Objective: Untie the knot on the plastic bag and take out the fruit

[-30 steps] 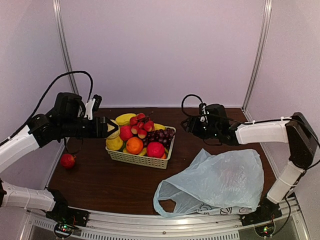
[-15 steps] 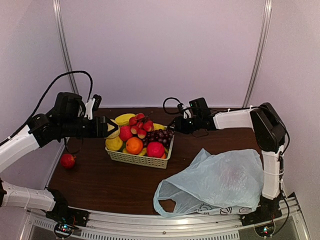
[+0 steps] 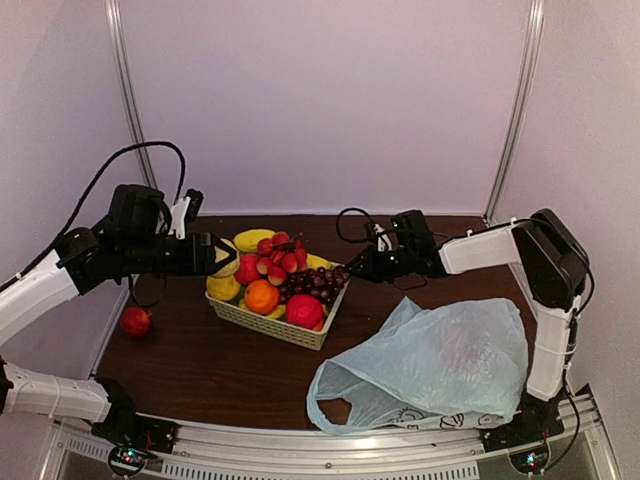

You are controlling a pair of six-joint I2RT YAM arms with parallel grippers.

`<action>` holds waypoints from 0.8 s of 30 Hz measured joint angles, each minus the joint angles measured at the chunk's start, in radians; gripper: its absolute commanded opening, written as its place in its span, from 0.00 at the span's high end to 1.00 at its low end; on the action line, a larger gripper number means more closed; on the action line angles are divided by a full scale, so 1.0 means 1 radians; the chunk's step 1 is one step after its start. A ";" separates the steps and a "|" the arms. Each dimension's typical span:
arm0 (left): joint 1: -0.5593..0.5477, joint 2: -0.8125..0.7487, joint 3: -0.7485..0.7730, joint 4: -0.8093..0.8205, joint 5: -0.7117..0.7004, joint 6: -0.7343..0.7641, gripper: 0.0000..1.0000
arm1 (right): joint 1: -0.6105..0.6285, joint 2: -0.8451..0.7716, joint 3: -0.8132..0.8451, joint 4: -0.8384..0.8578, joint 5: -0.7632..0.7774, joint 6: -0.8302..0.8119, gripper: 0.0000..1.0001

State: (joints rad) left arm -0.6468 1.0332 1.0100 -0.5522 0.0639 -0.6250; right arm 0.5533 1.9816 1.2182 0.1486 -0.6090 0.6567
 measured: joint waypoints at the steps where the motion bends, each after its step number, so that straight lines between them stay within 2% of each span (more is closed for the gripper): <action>1: 0.000 0.000 0.000 0.000 0.000 0.000 0.52 | 0.006 -0.013 -0.022 0.015 0.003 0.013 0.85; 11: 0.000 -0.010 0.000 -0.001 0.005 0.000 0.52 | 0.155 -0.190 -0.275 0.119 0.070 0.163 0.84; 14: 0.000 -0.016 -0.001 -0.001 0.013 0.000 0.53 | 0.204 -0.224 -0.322 0.135 0.092 0.193 0.79; 16: 0.000 -0.016 -0.001 -0.001 0.026 0.001 0.53 | 0.227 -0.238 -0.345 0.146 0.102 0.209 0.71; 18: -0.003 -0.015 -0.001 -0.001 0.036 0.002 0.53 | 0.238 -0.255 -0.364 0.144 0.115 0.211 0.58; 24: -0.053 -0.006 0.005 0.001 0.064 0.015 0.53 | 0.209 -0.362 -0.369 0.055 0.204 0.139 0.26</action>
State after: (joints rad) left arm -0.6994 1.0275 1.0153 -0.5514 0.1276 -0.6102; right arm 0.7628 1.6199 0.8497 0.2039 -0.4053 0.7956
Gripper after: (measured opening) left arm 0.659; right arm 0.608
